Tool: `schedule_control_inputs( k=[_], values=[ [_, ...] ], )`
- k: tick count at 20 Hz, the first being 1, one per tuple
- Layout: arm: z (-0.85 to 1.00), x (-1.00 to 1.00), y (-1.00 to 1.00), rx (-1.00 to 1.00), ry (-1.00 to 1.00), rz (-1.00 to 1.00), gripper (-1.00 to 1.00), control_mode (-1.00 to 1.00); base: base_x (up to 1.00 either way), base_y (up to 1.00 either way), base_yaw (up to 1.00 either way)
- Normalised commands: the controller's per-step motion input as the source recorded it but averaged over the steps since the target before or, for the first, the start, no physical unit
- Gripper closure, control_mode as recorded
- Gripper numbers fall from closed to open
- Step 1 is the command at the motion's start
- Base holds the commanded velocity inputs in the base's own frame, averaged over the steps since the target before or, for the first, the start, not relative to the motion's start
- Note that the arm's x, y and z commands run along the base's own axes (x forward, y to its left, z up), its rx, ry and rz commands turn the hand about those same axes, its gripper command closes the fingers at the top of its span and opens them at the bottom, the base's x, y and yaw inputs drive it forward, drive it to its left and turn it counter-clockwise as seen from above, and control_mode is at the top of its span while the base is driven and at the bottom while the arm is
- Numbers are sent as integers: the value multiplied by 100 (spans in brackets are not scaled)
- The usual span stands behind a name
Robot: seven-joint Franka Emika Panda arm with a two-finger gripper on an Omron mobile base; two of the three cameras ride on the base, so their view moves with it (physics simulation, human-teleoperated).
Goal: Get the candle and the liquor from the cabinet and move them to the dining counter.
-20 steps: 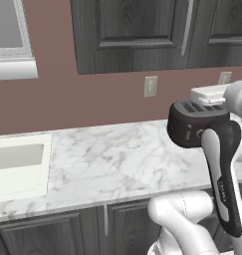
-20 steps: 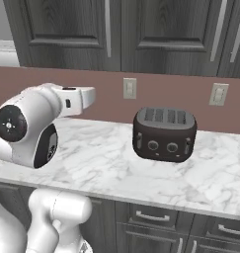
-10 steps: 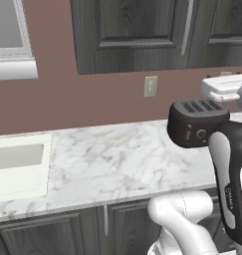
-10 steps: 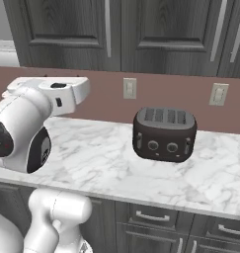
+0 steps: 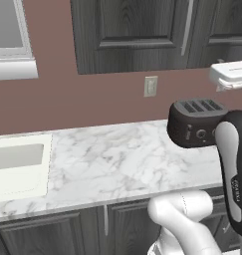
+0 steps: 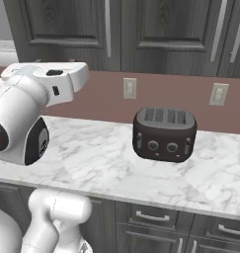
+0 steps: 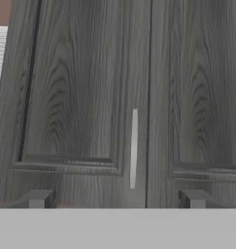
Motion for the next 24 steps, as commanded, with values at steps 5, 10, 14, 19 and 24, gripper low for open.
schedule_control_inputs(
  k=[5, 10, 14, 19, 24],
  values=[
    [17, 14, -1, 0, 0, 0, -100, -100, 0, 0, 0],
    [3, 33, -3, 1, 0, 0, -100, -100, 0, 0, 0],
    [0, 37, -5, 1, 0, 0, -100, -100, 0, 0, 0],
    [0, 40, 0, 0, 0, 0, -100, -100, 0, 0, 0],
    [0, 44, -7, 2, 0, -2, -100, -100, 0, 0, 0]
  ],
)
